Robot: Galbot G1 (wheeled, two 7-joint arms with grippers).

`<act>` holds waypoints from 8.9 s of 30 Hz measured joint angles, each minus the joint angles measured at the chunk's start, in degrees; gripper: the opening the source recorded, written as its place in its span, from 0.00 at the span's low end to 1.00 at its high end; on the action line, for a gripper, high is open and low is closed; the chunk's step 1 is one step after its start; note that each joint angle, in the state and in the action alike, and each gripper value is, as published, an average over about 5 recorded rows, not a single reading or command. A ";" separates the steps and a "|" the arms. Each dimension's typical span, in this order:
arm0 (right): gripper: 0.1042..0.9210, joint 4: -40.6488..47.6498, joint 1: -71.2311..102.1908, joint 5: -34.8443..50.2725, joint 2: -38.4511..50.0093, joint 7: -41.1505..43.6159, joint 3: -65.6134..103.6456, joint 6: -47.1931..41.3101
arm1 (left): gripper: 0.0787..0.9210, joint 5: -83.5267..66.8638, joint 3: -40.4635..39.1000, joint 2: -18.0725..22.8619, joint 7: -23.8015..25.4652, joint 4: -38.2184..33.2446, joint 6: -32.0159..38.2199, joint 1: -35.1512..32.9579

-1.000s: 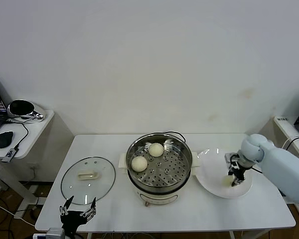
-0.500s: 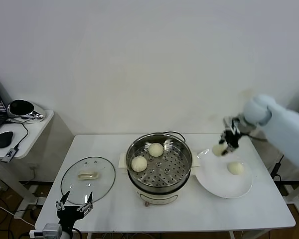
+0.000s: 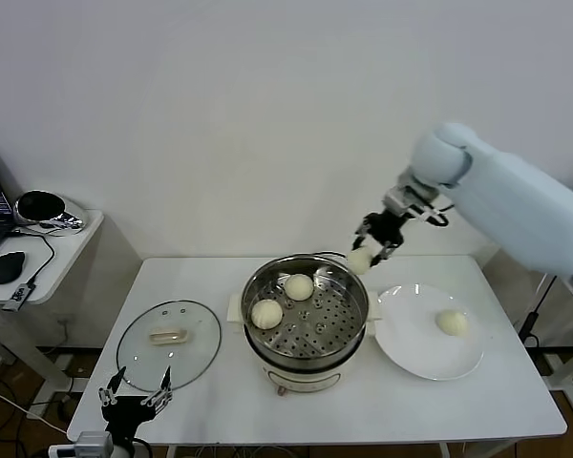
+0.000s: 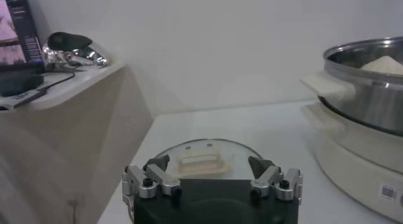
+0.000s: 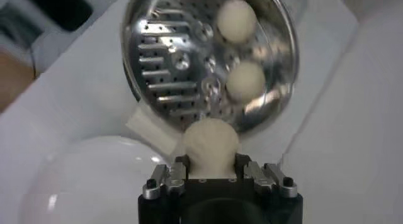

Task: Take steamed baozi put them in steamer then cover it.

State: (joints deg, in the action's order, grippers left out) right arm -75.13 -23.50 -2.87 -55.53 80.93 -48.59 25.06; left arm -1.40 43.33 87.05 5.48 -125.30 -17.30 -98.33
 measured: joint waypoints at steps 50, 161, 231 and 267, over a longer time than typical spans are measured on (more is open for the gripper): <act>0.66 -13.45 5.47 -15.24 -7.11 -4.01 -11.13 11.09 | 0.88 -0.55 -0.81 0.79 -0.18 -0.46 0.46 0.24; 0.68 30.16 31.90 -26.45 6.40 -15.77 26.15 -23.24 | 0.88 0.54 -2.81 -0.80 1.57 4.79 -0.06 1.13; 0.54 1.88 -6.89 25.01 -5.84 -15.05 -26.99 -58.03 | 0.88 -0.96 -1.43 -0.65 1.40 -0.63 0.14 3.75; 0.88 -6.18 -1.17 26.04 9.58 -22.77 -6.88 -56.09 | 0.88 -0.13 -2.04 -0.15 -0.16 1.19 -0.77 3.84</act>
State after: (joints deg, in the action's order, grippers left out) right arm -81.32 -24.68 23.17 -45.94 58.17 -55.47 -31.03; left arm -1.54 41.29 86.90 5.32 -124.12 -18.07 -94.49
